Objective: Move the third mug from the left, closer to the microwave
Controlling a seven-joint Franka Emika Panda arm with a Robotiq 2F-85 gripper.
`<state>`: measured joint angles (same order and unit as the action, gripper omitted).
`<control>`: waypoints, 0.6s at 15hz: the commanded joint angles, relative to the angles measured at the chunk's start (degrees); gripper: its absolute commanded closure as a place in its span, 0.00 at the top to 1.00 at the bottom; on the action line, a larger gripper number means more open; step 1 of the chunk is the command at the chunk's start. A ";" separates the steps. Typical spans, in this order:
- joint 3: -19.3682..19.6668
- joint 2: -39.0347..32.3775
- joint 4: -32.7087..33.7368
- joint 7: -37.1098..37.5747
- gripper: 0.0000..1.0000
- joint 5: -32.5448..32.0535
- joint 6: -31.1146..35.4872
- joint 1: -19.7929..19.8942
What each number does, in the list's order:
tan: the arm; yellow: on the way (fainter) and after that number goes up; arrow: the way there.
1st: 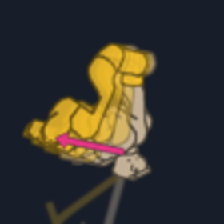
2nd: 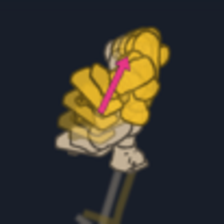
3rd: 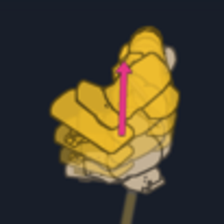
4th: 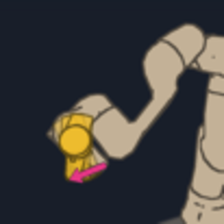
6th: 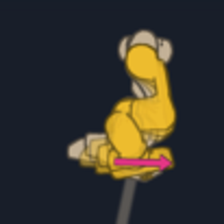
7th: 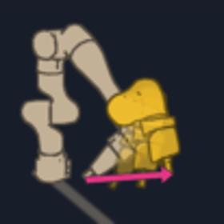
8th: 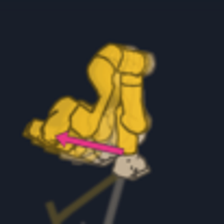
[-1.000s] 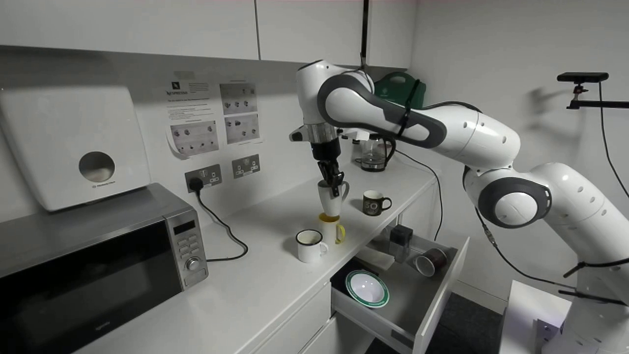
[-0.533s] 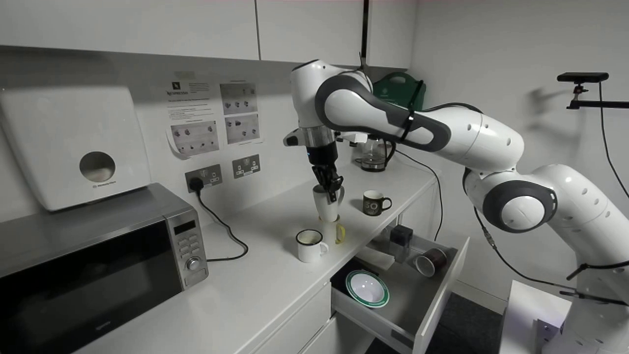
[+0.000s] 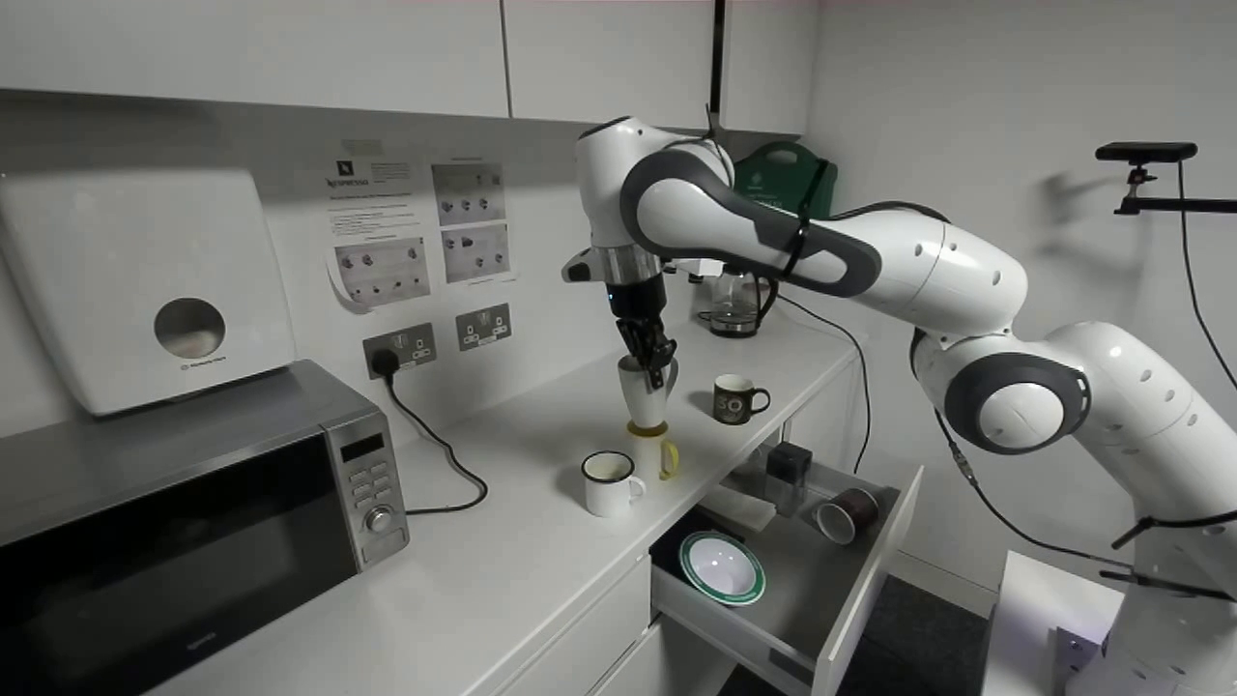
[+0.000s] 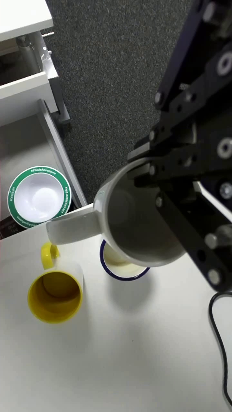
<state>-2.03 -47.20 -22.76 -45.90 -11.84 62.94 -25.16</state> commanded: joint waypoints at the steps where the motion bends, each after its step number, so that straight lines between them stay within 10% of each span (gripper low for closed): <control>1: -0.14 -1.98 3.59 -0.32 0.07 -0.31 -1.57 -0.07; 9: -0.74 -2.39 2.94 0.10 0.02 0.87 0.05 -0.18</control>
<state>-2.23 -48.95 -21.54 -45.86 -11.61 62.71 -25.45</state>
